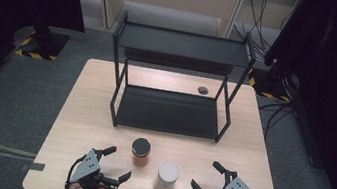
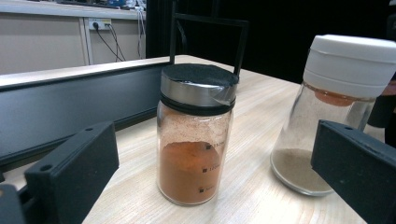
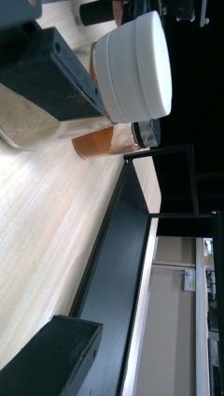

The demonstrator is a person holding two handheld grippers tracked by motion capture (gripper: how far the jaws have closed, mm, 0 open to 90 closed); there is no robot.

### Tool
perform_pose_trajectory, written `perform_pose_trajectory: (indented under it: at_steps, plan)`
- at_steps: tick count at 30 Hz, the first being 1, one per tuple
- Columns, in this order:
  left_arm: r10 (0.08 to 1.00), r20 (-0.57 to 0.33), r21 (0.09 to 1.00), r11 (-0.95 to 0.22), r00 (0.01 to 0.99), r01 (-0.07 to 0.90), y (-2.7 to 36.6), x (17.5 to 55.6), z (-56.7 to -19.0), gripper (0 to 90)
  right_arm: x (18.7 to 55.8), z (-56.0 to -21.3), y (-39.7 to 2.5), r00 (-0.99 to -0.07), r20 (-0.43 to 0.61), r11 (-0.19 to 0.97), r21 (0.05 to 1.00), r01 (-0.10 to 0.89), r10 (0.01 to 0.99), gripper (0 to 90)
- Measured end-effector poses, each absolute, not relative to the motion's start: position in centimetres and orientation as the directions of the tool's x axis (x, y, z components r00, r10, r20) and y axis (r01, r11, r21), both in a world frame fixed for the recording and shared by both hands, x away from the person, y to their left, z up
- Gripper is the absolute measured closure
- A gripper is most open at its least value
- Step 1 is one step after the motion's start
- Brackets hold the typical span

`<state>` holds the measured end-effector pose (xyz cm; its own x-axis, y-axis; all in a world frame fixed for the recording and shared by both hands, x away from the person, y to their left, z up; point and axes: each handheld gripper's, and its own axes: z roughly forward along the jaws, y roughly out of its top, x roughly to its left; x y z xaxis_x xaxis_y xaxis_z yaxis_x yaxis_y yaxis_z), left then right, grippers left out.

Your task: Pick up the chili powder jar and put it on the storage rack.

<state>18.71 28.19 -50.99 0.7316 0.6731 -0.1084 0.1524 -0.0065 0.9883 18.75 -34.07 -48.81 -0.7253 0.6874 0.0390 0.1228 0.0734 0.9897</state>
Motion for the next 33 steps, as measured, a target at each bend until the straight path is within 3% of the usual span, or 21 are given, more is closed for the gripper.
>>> perform_pose_trajectory:
  at_steps: [33]
  plan:
    - [0.687, -0.08, 0.99, -0.031, 0.722, 0.139, 27.53, 18.49, -51.0, 0.5, 18.52, -48.9, -33.83, -0.731, 0.04, 0.071, 0.99, 0.121, 0.681, 0.6]
